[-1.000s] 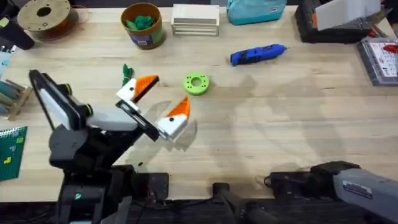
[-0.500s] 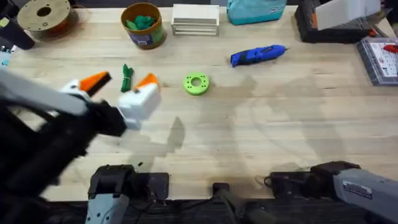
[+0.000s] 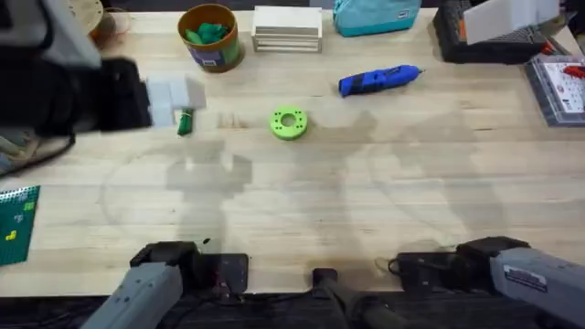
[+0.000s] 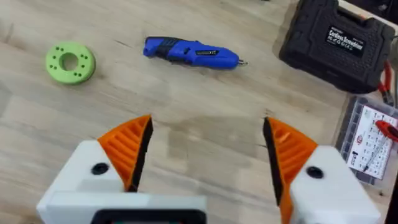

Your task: Pick up the gripper from the table and insert it into the empty holder that is missing its gripper. Then pick up a screw, insert it into the mounting hole, and use the screwdriver to tighten it. Finally, clean up the table by picking up the vegetable and placing it into the bucket.

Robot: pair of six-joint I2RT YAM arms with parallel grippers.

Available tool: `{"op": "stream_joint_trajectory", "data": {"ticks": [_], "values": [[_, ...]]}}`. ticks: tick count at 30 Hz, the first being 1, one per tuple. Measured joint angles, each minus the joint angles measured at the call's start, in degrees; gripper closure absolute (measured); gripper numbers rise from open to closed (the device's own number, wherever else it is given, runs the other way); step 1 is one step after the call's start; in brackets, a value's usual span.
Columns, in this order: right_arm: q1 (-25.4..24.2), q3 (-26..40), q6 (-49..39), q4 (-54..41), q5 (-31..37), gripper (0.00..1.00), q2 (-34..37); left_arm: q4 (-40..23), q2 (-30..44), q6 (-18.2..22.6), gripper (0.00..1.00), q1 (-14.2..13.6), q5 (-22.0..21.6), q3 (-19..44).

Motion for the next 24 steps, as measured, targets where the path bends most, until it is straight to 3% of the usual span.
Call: {"op": "stream_joint_trajectory", "data": {"ticks": [10,18,24], "values": [[0.0,0.0,0.0,0.0,0.0,0.01,0.0,4.8,15.7,1.3,0.015,0.0,-2.5,3.1],[0.0,0.0,0.0,0.0,0.0,0.01,0.0,7.4,28.1,6.0,0.015,0.1,-2.5,3.1],[0.0,0.0,0.0,0.0,0.0,0.01,0.0,12.7,38.4,9.5,0.015,2.6,-0.6,3.1]]}}
